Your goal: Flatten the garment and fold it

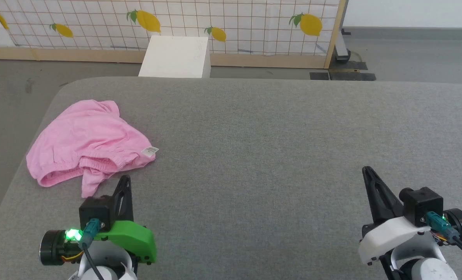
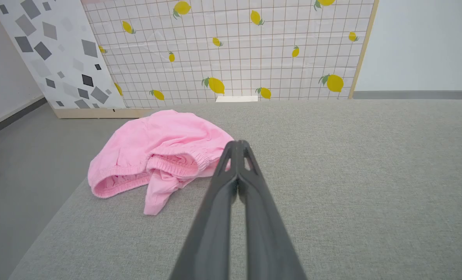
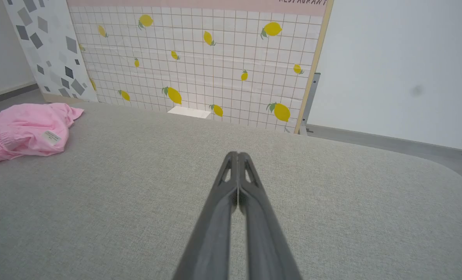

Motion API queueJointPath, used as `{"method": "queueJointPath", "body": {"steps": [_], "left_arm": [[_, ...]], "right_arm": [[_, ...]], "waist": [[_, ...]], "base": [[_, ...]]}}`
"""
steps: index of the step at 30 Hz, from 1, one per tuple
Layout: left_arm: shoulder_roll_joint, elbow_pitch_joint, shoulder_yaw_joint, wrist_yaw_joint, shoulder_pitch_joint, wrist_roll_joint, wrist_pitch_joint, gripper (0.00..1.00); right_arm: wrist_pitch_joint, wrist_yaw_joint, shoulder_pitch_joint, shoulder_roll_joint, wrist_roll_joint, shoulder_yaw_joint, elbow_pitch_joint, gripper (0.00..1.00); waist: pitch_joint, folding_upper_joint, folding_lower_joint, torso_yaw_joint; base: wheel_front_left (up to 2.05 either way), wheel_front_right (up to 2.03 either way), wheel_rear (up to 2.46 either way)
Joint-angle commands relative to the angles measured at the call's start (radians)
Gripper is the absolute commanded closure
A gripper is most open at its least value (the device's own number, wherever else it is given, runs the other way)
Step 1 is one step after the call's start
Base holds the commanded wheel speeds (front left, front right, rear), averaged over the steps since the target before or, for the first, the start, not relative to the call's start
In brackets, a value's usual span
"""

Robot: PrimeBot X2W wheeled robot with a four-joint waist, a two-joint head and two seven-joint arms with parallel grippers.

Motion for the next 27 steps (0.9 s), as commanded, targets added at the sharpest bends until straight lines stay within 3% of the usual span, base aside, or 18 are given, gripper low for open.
{"method": "queueJointPath", "body": {"steps": [1, 24, 25, 27], "left_arm": [[-0.004, -0.003, 0.003, -0.001, 0.014, 0.01, 0.001, 1.0], [-0.004, -0.003, 0.003, -0.001, 0.014, 0.01, 0.001, 1.0], [0.0, 0.0, 0.0, 0.0, 0.0, 0.0, 0.0, 0.0], [0.0, 0.0, -0.002, 0.0, 0.0, -0.002, 0.0, 0.0]], "right_arm": [[0.0, -0.002, 0.008, 0.001, -0.007, 0.002, -0.005, 1.0], [0.0, -0.002, 0.008, 0.001, -0.007, 0.002, -0.005, 1.0], [0.0, 0.0, 0.0, 0.0, 0.0, 0.0, 0.0, 0.0], [0.0, 0.0, 0.0, 0.0, 0.001, 0.0, 0.001, 0.0]], "waist": [[0.0, 0.0, 0.0, 0.0], [0.0, 0.0, 0.0, 0.0], [0.0, 0.0, 0.0, 0.0], [0.0, 0.0, 0.0, 0.0]], "base": [[0.0, 0.0, 0.0], [0.0, 0.0, 0.0], [0.0, 0.0, 0.0], [0.0, 0.0, 0.0]]}}
